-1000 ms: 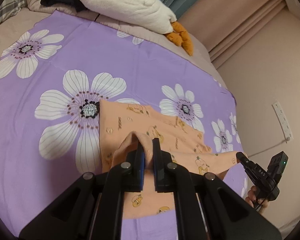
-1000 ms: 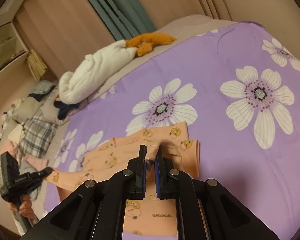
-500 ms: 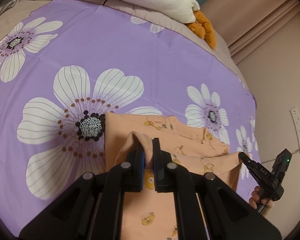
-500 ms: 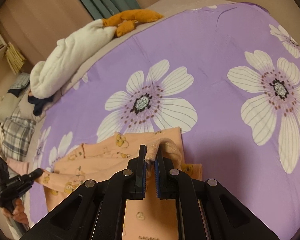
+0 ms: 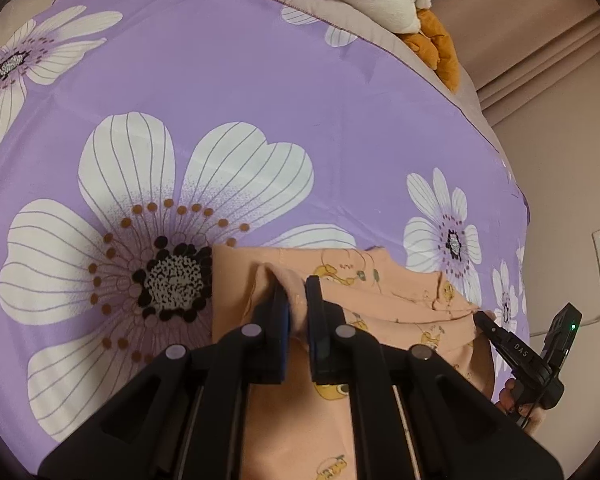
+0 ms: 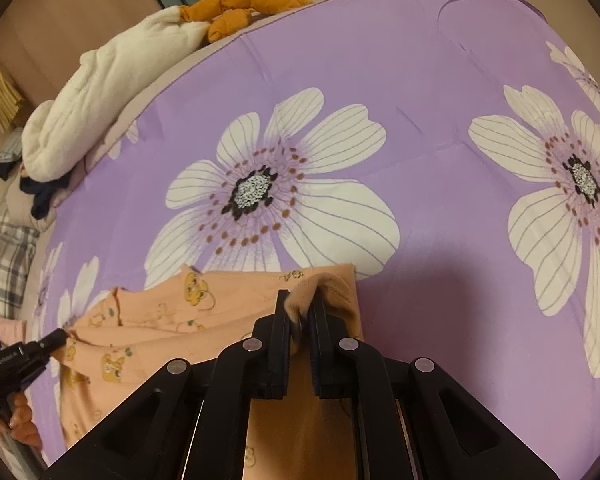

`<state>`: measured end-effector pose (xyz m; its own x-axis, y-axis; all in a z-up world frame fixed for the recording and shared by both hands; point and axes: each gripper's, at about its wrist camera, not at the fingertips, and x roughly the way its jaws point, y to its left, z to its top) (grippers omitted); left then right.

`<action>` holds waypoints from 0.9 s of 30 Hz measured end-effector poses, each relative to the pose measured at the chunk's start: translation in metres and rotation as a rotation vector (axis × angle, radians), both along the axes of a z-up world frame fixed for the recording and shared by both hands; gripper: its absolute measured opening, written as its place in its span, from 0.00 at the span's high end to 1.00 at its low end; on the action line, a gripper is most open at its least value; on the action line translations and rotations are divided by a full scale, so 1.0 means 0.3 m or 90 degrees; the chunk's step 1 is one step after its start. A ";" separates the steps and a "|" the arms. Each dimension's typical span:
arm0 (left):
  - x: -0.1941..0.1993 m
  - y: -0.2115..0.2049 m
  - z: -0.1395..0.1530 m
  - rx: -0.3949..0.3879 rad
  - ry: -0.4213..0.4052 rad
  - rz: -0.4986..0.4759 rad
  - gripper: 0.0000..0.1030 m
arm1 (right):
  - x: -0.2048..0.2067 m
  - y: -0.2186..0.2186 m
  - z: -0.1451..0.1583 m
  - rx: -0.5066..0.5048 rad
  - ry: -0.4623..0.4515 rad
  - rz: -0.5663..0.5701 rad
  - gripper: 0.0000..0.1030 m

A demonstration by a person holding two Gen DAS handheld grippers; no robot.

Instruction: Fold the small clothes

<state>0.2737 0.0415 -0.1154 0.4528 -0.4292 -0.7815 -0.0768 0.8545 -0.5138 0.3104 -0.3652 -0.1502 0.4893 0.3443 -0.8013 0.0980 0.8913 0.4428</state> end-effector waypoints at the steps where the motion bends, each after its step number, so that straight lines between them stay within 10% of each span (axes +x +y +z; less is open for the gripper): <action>1: 0.005 0.001 -0.004 -0.001 -0.001 0.001 0.92 | 0.003 -0.001 -0.001 0.000 0.000 -0.002 0.92; 8: 0.022 -0.008 -0.008 0.008 -0.014 0.005 0.90 | 0.025 -0.010 -0.003 0.005 0.002 -0.013 0.92; 14: 0.036 0.019 0.017 0.019 -0.049 0.046 0.58 | 0.045 -0.022 0.002 0.011 -0.005 -0.028 0.83; 20: 0.047 0.047 0.031 0.004 -0.053 0.053 0.56 | 0.054 -0.043 0.022 -0.005 -0.026 -0.056 0.65; 27: -0.001 0.034 0.097 0.047 -0.075 0.029 0.52 | 0.029 -0.056 0.053 -0.043 -0.040 -0.049 0.65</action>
<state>0.2735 0.0516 -0.0862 0.5606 -0.3493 -0.7508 -0.0590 0.8875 -0.4570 0.3189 -0.3821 -0.1344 0.5621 0.2500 -0.7883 0.1412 0.9102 0.3894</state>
